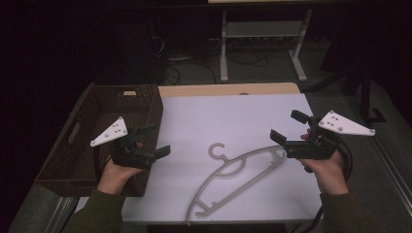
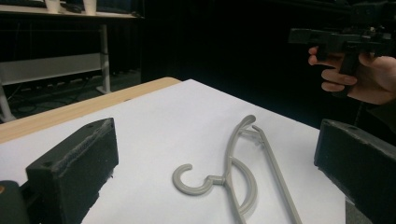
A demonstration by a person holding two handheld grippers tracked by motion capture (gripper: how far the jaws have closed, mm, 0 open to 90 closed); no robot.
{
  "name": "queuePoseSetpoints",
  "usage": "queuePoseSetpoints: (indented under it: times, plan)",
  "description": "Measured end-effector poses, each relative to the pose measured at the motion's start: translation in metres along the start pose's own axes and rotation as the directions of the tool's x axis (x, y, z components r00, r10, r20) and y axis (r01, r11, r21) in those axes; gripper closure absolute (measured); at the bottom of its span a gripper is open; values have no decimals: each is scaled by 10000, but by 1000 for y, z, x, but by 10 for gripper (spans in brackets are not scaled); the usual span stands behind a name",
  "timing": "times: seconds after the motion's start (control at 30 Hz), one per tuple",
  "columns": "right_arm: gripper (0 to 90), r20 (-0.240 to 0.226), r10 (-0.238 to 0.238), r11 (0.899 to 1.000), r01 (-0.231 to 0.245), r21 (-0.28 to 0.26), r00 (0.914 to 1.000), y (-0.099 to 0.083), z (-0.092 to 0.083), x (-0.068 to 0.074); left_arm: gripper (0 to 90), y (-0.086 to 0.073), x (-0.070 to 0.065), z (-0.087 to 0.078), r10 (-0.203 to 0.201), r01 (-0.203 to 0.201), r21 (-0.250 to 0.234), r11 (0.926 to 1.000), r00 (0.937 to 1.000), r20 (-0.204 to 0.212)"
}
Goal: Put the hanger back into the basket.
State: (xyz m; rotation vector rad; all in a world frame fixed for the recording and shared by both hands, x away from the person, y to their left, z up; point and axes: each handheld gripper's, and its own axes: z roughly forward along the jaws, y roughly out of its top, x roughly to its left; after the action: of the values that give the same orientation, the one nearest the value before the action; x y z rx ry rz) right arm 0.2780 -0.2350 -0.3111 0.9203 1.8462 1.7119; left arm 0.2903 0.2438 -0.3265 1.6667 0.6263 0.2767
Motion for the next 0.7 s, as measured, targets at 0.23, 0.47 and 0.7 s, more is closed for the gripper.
queuePoseSetpoints:
  times: [0.23,0.47,0.7]
  plan:
    - [10,46,-104,9988,101,471,9999,0,2,1,0,2,-11,16,122,-111,766,9970,9998,-141]
    - [12,71,-194,9926,184,1197,9998,-3,7,2,0,-5,-20,37,199,-190,1611,9867,9998,-39]
    - [68,-167,-157,9824,186,1858,9997,-11,14,1,0,-19,-23,54,289,-312,2573,9658,9995,129]
